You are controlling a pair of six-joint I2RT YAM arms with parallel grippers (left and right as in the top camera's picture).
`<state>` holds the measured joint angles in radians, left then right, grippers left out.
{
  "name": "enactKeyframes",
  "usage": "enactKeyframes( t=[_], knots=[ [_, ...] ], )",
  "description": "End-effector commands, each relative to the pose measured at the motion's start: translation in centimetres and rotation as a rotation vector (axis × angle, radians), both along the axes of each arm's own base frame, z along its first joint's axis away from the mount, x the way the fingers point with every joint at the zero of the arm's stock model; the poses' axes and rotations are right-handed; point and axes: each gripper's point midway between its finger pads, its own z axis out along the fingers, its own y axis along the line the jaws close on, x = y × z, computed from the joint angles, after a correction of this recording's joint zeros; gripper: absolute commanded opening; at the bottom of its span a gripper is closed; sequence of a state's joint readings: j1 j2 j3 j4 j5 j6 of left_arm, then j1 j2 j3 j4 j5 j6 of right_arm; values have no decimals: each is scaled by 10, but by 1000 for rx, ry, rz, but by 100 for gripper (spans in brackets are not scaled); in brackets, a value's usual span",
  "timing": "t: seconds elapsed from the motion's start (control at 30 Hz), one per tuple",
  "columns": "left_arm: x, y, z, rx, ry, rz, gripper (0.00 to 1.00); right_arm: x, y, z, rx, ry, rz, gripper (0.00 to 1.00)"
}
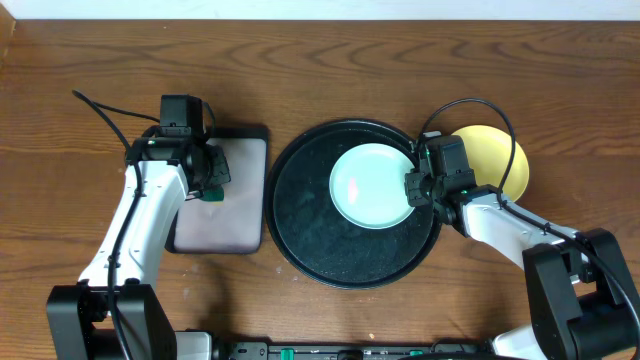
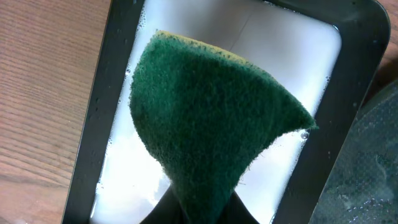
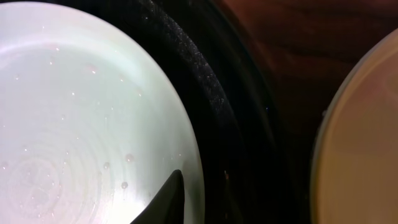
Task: Clean dirty plates on tray and stack at the side
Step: 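Lift the green sponge out of the basin with the left gripper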
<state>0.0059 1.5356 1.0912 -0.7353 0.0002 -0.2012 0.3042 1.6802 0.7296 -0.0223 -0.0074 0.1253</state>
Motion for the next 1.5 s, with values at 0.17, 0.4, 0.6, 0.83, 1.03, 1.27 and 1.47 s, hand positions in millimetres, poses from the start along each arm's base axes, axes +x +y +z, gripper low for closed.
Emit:
enactKeyframes(
  t=[0.17,0.4,0.6,0.83,1.03,1.27,1.47],
  knots=[
    [16,4,13,30,-65,-39,7,-1,-2,-3,1,6,-12,1],
    [33,5,44,51,-210,-74,8,1,17,4,101,3,29,1],
    [31,5,97,59,-376,-70,7,0,22,5,153,24,-2,1],
    [21,5,135,65,-488,-67,7,-2,26,5,177,34,13,1],
    [19,9,143,90,-515,-55,7,-3,26,5,177,35,13,1],
    [20,10,149,93,-523,-52,7,-3,26,5,177,35,13,1],
    [24,9,154,84,-404,-54,7,-3,26,5,177,35,13,1]
  ],
)
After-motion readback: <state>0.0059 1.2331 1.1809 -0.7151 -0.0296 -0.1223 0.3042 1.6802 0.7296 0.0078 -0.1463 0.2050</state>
